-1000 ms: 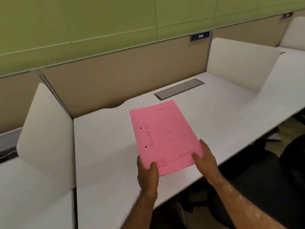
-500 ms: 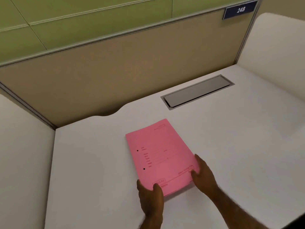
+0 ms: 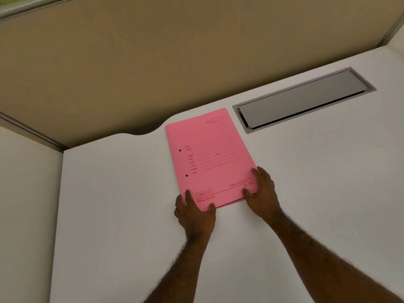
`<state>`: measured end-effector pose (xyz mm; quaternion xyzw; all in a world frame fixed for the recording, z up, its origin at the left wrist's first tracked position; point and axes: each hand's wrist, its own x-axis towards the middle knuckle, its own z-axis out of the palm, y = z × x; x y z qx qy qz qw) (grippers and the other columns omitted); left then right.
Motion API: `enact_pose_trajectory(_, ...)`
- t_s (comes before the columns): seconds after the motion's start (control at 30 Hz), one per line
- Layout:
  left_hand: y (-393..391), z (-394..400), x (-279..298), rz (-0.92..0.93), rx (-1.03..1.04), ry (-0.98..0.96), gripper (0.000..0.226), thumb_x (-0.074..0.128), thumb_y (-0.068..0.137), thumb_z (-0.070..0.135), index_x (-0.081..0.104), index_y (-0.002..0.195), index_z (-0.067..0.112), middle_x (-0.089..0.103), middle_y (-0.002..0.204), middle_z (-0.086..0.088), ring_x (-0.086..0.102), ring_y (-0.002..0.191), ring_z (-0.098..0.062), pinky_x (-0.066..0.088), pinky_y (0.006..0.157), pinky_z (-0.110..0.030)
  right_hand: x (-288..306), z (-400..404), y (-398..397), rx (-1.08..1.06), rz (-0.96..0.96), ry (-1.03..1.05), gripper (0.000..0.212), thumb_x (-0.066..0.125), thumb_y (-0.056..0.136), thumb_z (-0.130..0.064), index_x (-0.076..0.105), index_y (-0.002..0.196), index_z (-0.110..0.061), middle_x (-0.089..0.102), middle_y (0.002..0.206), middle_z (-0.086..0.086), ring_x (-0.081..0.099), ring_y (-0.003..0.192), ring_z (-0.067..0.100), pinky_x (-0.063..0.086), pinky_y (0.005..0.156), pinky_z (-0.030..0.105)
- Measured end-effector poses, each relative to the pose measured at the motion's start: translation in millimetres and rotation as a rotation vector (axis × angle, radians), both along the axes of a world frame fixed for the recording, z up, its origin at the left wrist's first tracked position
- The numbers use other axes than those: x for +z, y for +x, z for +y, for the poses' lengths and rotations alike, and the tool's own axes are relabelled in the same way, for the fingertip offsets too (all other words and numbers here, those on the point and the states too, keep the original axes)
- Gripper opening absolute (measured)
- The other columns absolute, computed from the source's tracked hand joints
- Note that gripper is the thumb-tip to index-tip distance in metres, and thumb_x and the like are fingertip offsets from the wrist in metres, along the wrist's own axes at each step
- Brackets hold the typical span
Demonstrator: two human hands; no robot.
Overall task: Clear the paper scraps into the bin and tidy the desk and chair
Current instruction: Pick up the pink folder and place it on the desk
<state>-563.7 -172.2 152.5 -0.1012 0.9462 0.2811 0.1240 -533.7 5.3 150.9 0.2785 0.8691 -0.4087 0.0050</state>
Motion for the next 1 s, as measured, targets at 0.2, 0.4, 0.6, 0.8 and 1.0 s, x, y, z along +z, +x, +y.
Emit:
enact_pose_trajectory(0.2,-23.9,1.6,-16.5,0.049,-0.016,-0.075,0.086,0.077,0.073,0.042,0.037,0.141,0.011,0.035,0.147,-0.019,0.033,0.131,-0.037,0.038,0.104,-0.055,-17.5,3.1,-26.1,0.056,-0.046,0.13,0.075,0.069,0.083,-0.031,0.033,0.145,-0.007,0.03,0.154,0.015,0.033,0.138,0.035,0.034,0.112,0.055)
enact_pose_trajectory(0.4,-23.4,-2.0,-12.8,0.023,-0.026,-0.06,0.087,0.074,0.075,0.046,0.033,0.144,0.011,0.032,0.149,-0.017,0.032,0.133,-0.035,0.036,0.106,-0.055,-17.2,4.7,-28.3,0.072,-0.083,0.154,0.081,0.069,0.083,-0.037,0.028,0.148,-0.01,0.028,0.157,0.012,0.03,0.142,0.033,0.026,0.115,0.051)
enact_pose_trajectory(0.6,-5.0,-14.2,14.4,0.011,-0.051,-0.038,0.085,0.072,0.078,0.046,0.031,0.145,0.014,0.03,0.153,-0.014,0.029,0.138,-0.033,0.031,0.109,-0.055,6.2,-13.1,-0.8,0.041,-0.053,0.143,0.079,0.072,0.081,-0.036,0.034,0.145,-0.01,0.037,0.153,0.012,0.037,0.139,0.032,0.031,0.114,0.051)
enact_pose_trajectory(0.8,38.4,-37.0,50.7,0.081,-0.06,0.035,0.074,0.068,0.083,0.044,0.038,0.142,0.012,0.037,0.152,-0.012,0.032,0.139,-0.031,0.031,0.11,-0.051,42.0,-45.3,50.9,0.059,0.043,0.169,0.071,0.072,0.082,-0.036,0.043,0.141,-0.008,0.045,0.148,0.01,0.04,0.138,0.027,0.034,0.113,0.048)
enact_pose_trajectory(1.0,105.5,-72.4,76.2,0.082,-0.214,0.021,0.06,0.048,0.094,0.048,0.039,0.143,0.014,0.037,0.153,-0.006,0.032,0.141,-0.024,0.027,0.113,-0.043,66.4,-79.1,117.9,0.074,0.056,0.165,0.069,0.066,0.086,-0.039,0.041,0.143,-0.011,0.038,0.153,0.008,0.032,0.143,0.024,0.027,0.117,0.042)
